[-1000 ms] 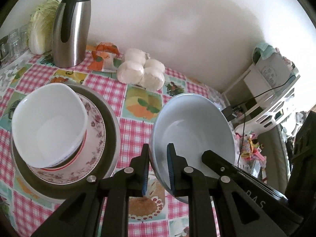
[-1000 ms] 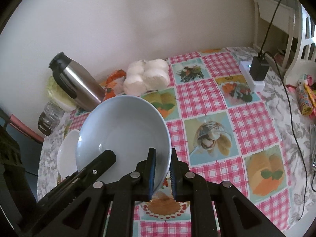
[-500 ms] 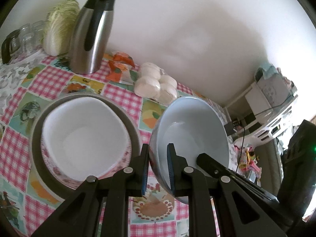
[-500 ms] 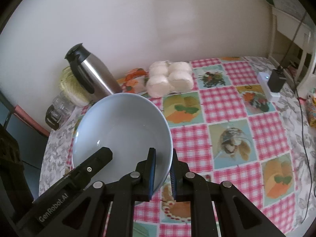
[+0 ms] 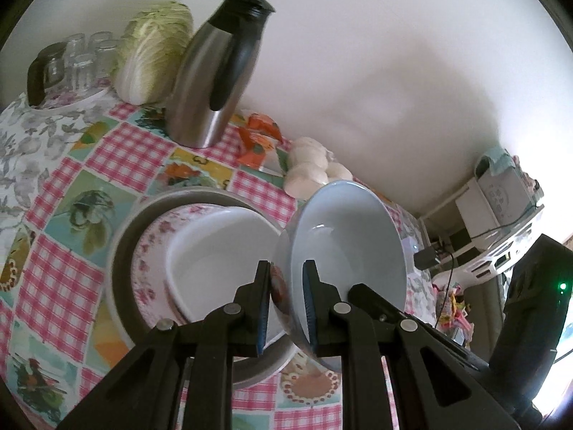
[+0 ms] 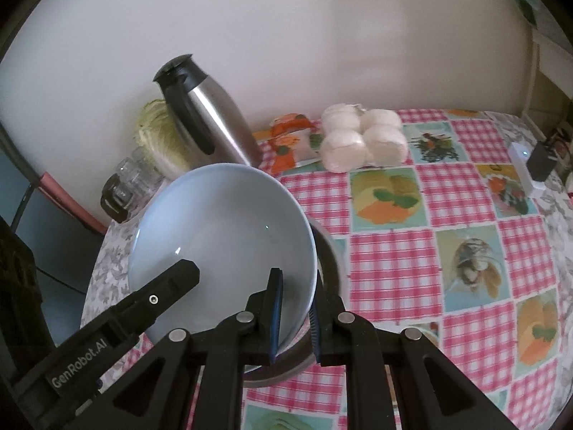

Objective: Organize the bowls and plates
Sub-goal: 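Lift the white bowl with both grippers and carry it over the basin, then lower the white bowl onto the square bowl in the basin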

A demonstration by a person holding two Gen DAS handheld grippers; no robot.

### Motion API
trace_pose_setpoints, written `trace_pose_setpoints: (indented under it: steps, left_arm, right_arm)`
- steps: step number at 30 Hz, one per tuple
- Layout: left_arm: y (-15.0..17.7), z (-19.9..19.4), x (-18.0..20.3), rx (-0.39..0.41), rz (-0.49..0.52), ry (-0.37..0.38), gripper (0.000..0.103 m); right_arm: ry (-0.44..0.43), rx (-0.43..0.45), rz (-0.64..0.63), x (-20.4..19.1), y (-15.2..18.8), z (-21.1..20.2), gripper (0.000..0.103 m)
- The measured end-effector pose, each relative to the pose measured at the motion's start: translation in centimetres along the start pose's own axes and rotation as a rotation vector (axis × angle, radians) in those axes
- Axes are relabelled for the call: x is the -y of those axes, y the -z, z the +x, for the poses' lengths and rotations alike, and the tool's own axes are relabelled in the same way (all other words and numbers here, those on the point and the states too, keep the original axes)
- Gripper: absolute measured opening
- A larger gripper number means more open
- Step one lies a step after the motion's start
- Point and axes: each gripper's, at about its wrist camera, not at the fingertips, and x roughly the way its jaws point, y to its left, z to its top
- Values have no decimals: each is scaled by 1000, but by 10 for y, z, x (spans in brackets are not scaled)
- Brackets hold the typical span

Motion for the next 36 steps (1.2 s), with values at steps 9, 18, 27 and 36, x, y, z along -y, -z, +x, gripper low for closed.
trace_pose_setpoints:
  steps: [9,18,27,36]
  left_arm:
    - [-9,-6,-28,3,-34,-30,17]
    - [-15,-8,-45,4,-64,-40,17]
    - [-14,1,-48,-23,-69,-36,17]
    - [-13,10,-48,-45,-62,-58,17]
  right_arm:
    - [-29,-21,-22,-26,2,21,17]
    - [-36,-22,-40,-41,3,31,17]
    - [-10,-19,-45,-41,2,33,17]
    - [12,-26,-45,-38,2,39,17]
